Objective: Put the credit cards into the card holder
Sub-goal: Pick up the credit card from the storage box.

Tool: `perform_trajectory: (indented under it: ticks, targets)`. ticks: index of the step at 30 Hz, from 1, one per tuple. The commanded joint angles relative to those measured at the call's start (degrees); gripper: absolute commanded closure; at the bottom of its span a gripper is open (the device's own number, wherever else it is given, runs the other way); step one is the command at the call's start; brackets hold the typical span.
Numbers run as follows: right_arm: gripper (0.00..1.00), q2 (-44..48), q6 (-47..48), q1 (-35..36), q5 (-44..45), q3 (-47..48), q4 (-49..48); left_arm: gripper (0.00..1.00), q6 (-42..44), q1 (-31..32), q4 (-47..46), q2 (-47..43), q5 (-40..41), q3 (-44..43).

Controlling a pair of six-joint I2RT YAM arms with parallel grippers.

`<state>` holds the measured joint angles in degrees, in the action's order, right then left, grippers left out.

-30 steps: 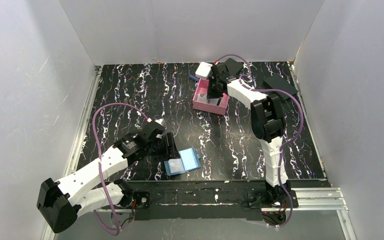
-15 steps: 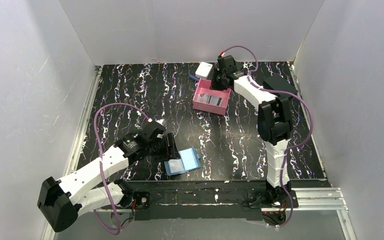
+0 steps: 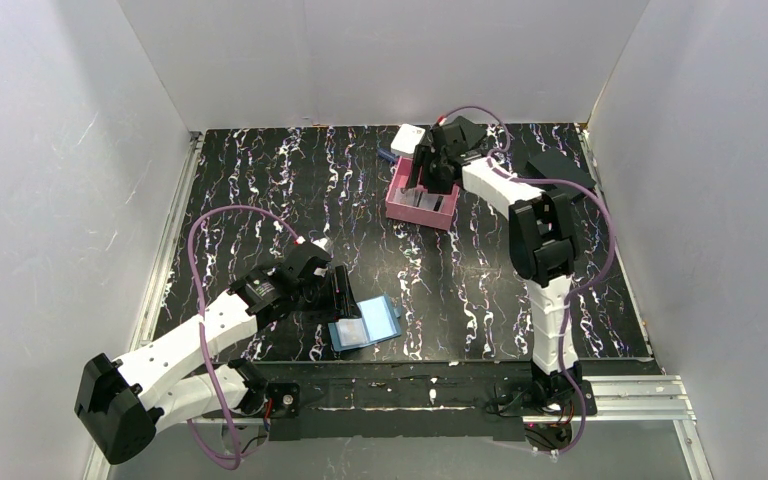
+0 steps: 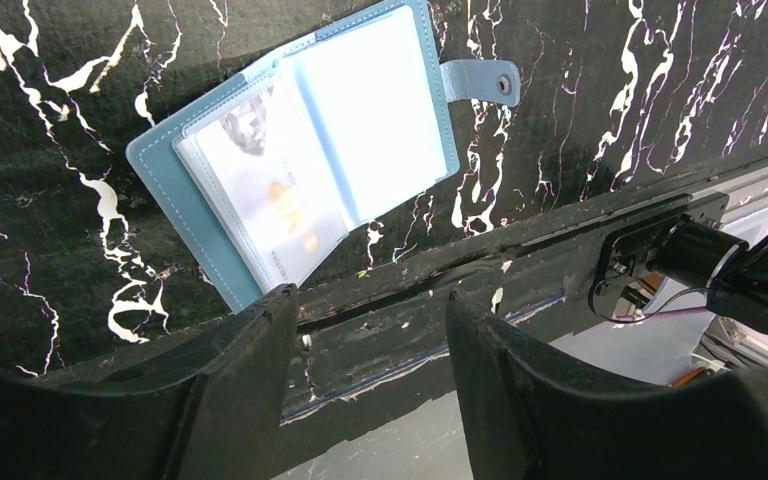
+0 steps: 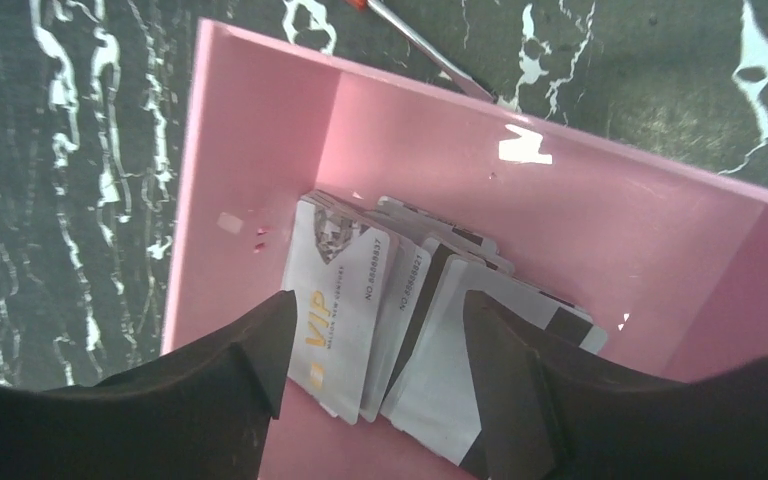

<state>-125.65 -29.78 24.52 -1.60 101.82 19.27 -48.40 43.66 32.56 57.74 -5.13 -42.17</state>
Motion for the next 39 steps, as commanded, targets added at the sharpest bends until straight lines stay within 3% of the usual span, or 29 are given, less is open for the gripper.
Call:
perform_trajectory:
  ticks: [1,7,10,25,30,39]
  targets:
    - [0.28,-2.1,1.1,1.8,5.2,1.6,1.0,0.45,0.8,-0.2,0.4,0.1,-0.1,-2.0]
    - [0.29,-4.2,3.4,4.1,13.1,4.5,4.0,0.45,0.6,-0.2,0.1,-0.1,-0.1,-1.6]
    - [0.35,-5.3,4.6,5.2,15.7,6.5,5.5,0.45,0.4,-0.2,0.1,-0.3,-0.2,-1.4]
    - [0.98,-1.1,7.7,5.3,15.2,7.2,2.2,0.45,0.1,-0.2,-0.4,-0.2,-0.7,-1.1]
    - [0.99,0.7,7.6,4.8,13.3,6.9,1.3,0.45,0.0,-0.3,-0.5,-0.1,-0.8,-0.9]
    - [0.99,3.0,1.0,0.7,1.1,1.5,-5.2,0.45,-0.3,-0.3,-0.7,-0.1,-1.1,-0.7]
